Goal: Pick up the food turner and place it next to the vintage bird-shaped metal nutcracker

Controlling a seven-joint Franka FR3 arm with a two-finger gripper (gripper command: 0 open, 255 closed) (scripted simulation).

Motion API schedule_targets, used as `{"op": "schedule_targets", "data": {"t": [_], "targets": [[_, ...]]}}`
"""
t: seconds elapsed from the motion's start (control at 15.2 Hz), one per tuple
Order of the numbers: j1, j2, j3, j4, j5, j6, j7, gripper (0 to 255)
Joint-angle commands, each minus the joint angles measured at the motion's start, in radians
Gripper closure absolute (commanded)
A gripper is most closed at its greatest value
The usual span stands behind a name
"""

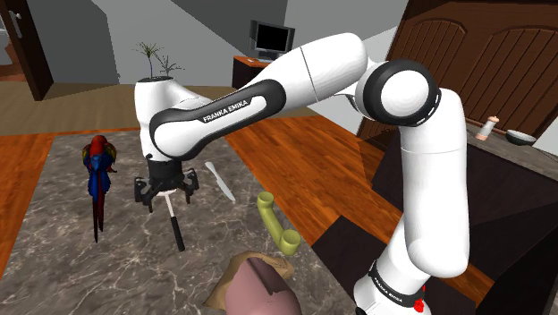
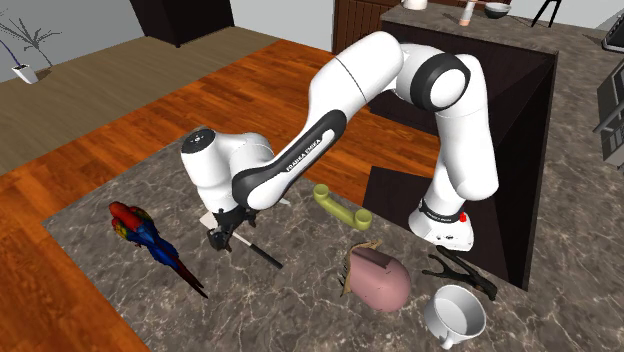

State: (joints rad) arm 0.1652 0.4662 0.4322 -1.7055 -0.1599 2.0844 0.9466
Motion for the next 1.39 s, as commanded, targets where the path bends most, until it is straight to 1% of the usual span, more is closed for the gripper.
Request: {"op": "schedule_targets", "data": {"t": [0.0, 0.07, 0.13, 0.73, 1.32], "targets": [[0.000, 0.000, 0.000, 0.000, 0.000, 0.000, 0.000, 0], [0.000, 0.000, 0.000, 0.000, 0.000, 0.000, 0.000, 0], [0.000, 0.000, 0.000, 0.000, 0.000, 0.000, 0.000, 255], [0.000, 0.000, 0.000, 0.000, 0.000, 0.000, 0.000, 255], [-0.007, -0.049, 0.013, 0.055, 0.024, -0.099, -0.011, 255]]}}
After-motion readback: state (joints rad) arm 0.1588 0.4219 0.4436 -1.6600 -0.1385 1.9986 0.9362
